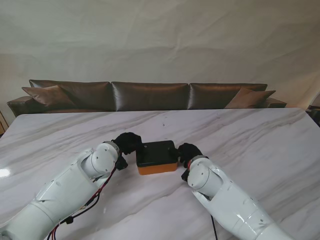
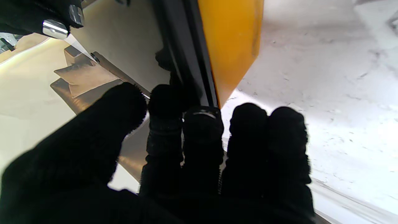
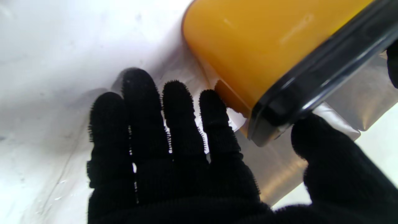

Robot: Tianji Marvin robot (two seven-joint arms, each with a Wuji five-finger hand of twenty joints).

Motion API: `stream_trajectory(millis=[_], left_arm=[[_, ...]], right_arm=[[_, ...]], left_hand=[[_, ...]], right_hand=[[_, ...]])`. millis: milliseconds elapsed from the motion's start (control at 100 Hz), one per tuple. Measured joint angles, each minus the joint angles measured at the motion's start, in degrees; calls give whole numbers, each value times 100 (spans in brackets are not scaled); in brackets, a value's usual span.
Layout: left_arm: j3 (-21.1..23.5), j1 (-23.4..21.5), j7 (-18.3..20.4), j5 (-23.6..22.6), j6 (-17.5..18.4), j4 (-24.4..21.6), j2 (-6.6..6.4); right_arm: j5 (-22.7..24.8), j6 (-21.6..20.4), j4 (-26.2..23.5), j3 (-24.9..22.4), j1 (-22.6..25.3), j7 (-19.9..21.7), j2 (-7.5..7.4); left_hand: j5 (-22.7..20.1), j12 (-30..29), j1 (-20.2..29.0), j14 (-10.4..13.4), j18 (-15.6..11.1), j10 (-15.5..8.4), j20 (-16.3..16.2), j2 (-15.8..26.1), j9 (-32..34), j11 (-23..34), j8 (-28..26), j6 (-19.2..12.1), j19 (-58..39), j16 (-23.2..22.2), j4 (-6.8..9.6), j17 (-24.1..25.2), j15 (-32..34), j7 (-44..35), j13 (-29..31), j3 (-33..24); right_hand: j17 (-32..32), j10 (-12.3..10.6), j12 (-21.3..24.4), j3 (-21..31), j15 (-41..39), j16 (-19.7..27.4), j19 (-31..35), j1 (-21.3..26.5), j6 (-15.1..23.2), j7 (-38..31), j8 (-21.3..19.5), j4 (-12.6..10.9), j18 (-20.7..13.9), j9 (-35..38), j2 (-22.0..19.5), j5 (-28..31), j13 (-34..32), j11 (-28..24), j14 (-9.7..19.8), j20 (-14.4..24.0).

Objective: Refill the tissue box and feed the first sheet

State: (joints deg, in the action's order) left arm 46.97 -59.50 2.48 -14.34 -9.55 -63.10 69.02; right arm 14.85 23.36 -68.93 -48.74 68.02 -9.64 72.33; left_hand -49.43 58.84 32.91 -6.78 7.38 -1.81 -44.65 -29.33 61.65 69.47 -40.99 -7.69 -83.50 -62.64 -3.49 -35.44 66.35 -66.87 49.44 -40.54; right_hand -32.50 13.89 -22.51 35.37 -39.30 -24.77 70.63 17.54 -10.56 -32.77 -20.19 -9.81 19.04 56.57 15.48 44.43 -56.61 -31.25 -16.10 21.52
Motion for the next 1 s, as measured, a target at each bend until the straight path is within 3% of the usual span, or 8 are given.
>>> stream_trajectory(millis=[120,140,210,290,410,670,1000], left_arm=[[-97,123,-10,51,-10,170,39],[-114,143,-10,61,-12,199,46],[-163,204,-9,98,-17,297,73],[-197,250,-8,143,-16,370,100],[-229,290,-67,216,27,485,146],[-403,419,-131,126,41,624,188],[-585,555,-29,1,-79,662,186]], right_arm=[[1,-10,6,2,0,-18,0],[3,-11,7,2,0,-20,0],[16,-17,6,2,5,-24,0],[41,-23,0,-5,14,-26,0],[66,-26,-15,-17,31,-26,-5],[94,-27,-42,-30,57,-34,-16],[95,-44,-51,-25,68,-66,-18]], left_hand=[[-80,-7,-123,0,5,44,71,-66,147,83,0,-357,-1,49,131,-25,0,-158,22,-241],[-89,-58,-188,1,6,252,78,-130,80,-11,0,-436,-2,57,207,-32,0,-241,23,-326],[-103,-58,-336,1,13,289,126,-245,77,-74,0,-629,-4,60,371,-35,0,-508,25,-509],[-176,-58,-499,1,18,388,130,-347,82,-75,-33,-684,-4,60,693,-38,0,-676,27,-722],[-275,-58,-604,-1,40,465,131,-441,138,-75,-62,-774,-23,60,931,-76,0,-831,86,-867],[-371,-58,-672,-9,49,468,131,-590,248,-42,-64,-871,-24,61,1040,-100,7,-1038,95,-996],[-382,-58,-674,-13,63,491,131,-600,347,-61,-104,-876,-37,61,1043,-160,19,-1285,163,-1058]], right_hand=[[0,0,0,26,0,0,0,0,-2,0,0,0,0,0,0,0,0,0,0,0],[0,0,0,26,0,0,0,0,-2,0,0,0,0,0,0,0,0,0,0,0],[0,-1,0,29,0,0,0,0,-3,0,0,0,0,0,0,0,0,0,2,0],[0,-1,0,18,0,0,0,0,-3,0,0,0,0,0,0,-3,0,0,3,0],[0,-1,0,3,10,0,0,0,-3,0,0,0,0,0,0,-7,5,0,4,0],[0,-3,0,32,30,3,0,0,-19,0,-33,0,0,0,0,8,11,0,5,0],[3,-4,0,53,71,6,0,0,-58,0,-33,0,0,0,0,3,12,0,5,0]])
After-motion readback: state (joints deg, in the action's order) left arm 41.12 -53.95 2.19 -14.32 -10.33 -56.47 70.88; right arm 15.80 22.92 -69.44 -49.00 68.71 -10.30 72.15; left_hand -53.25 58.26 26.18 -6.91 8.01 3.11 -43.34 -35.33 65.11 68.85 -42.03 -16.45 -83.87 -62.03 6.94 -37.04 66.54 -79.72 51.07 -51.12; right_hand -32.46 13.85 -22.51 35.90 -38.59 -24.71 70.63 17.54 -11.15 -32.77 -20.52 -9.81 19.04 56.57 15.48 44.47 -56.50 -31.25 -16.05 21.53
